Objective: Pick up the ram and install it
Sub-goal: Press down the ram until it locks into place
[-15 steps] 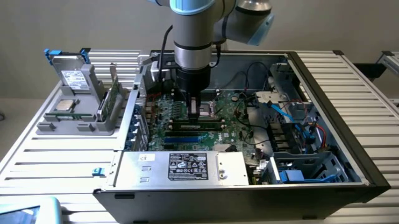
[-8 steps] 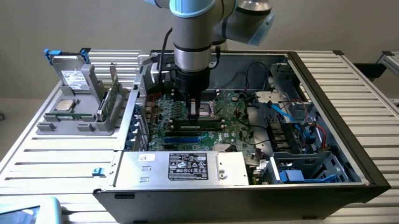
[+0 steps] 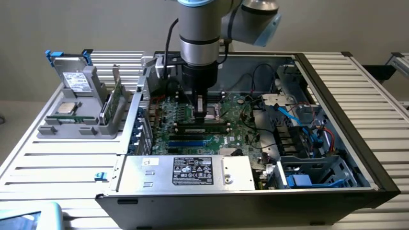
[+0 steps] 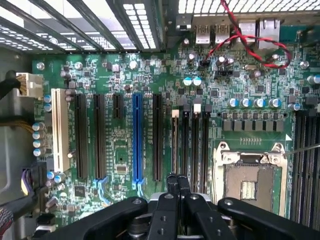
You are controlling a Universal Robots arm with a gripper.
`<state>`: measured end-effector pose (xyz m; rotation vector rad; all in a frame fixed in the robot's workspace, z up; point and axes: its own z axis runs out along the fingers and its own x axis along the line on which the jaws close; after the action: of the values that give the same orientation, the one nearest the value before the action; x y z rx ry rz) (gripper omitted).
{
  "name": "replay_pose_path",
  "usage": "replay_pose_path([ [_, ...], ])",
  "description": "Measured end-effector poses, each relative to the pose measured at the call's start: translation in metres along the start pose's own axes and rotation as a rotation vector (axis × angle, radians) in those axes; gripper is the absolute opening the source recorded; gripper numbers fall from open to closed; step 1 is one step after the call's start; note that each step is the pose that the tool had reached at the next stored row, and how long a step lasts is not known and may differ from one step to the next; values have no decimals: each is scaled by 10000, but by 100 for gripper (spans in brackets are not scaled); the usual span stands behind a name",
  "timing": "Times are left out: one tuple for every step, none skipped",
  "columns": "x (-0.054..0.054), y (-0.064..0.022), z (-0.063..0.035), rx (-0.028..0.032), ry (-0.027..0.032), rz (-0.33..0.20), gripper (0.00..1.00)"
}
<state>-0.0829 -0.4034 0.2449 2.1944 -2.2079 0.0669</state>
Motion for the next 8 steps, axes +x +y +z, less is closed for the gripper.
replay_pose_path([
  [0,-21,-10,0,-1,1,11],
  [0,-45,-18,1,-1,1,11],
  [0,-67,-25,0,0,0,11],
  [0,-85,-31,-1,0,0,11],
  [1,-97,-34,-2,3,-1,11],
  [1,-98,-34,-1,2,0,11],
  [1,-98,-34,-1,2,0,11],
  [1,-98,-34,-1,1,0,11],
])
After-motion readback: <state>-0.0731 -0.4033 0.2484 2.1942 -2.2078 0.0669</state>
